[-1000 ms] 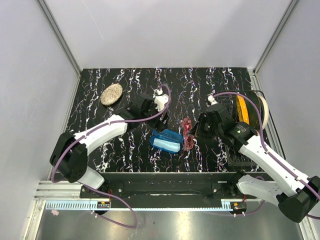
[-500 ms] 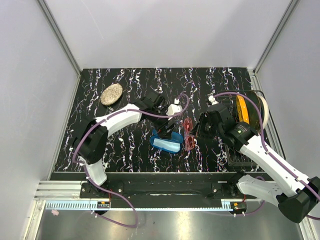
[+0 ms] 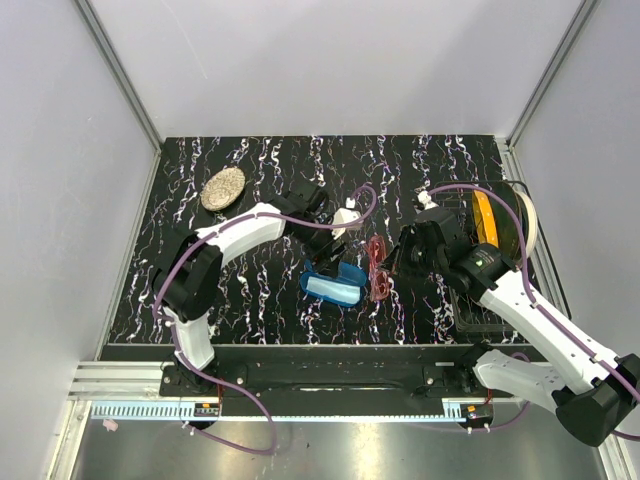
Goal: Organize the sunglasses
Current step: Adjust the sunglasses case at the center of the board.
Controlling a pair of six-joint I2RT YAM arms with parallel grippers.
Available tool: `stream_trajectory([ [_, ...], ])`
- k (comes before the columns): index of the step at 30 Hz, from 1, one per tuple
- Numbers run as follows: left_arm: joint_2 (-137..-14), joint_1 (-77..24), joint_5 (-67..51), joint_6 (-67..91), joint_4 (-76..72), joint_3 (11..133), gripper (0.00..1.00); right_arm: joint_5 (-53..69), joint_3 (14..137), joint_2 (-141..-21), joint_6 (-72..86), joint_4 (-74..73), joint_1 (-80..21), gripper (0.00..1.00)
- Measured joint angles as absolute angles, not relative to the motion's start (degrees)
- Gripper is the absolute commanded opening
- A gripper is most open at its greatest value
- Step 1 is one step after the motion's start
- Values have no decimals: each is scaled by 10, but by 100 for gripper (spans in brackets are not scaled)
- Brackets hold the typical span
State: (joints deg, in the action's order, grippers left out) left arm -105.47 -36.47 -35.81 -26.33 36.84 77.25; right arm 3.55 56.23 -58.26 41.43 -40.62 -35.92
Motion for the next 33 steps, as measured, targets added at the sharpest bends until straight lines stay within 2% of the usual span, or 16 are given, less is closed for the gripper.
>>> stream_trajectory([
  [4, -1066, -364, -357, -263, 384, 780, 72, 36, 562, -582, 414, -406, -358, 0],
  [8, -1087, -364, -354, -258, 392, 788, 59, 36, 562, -581, 415, -407, -357, 0],
  [9, -1089, -364, -353, -256, 395, 790, 52, 36, 562, -580, 415, -407, -357, 0],
  [11, -1091, -364, -352, -251, 399, 792, 48, 36, 562, -575, 415, -410, -356, 0],
  [19, -1091, -363, -331, -222, 402, 806, 19, 36, 562, -565, 419, -419, -355, 0],
  [25, -1091, -362, -306, -189, 396, 806, 11, 36, 562, -564, 419, -419, -355, 0],
  [29, -1091, -362, -294, -166, 390, 804, 0, 36, 559, -560, 420, -419, -355, 0],
  [33, -1086, -363, -270, -126, 389, 800, 0, 36, 553, -557, 421, -419, -355, 0],
])
